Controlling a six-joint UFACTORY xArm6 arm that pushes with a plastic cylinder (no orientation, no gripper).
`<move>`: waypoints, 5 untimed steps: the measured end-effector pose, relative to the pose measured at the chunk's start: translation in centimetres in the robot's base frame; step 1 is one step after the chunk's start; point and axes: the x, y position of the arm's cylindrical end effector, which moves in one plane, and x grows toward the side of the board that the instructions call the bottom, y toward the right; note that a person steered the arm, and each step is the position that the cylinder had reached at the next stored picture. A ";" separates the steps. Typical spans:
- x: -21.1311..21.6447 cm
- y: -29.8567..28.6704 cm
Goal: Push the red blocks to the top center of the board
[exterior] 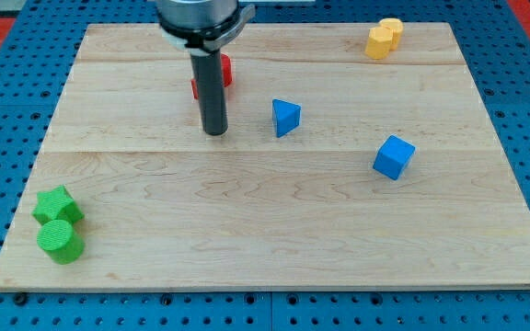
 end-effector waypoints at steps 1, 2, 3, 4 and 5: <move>0.3 -2.6; -2.9 -2.6; -6.4 -1.1; -9.9 0.9; -14.0 2.6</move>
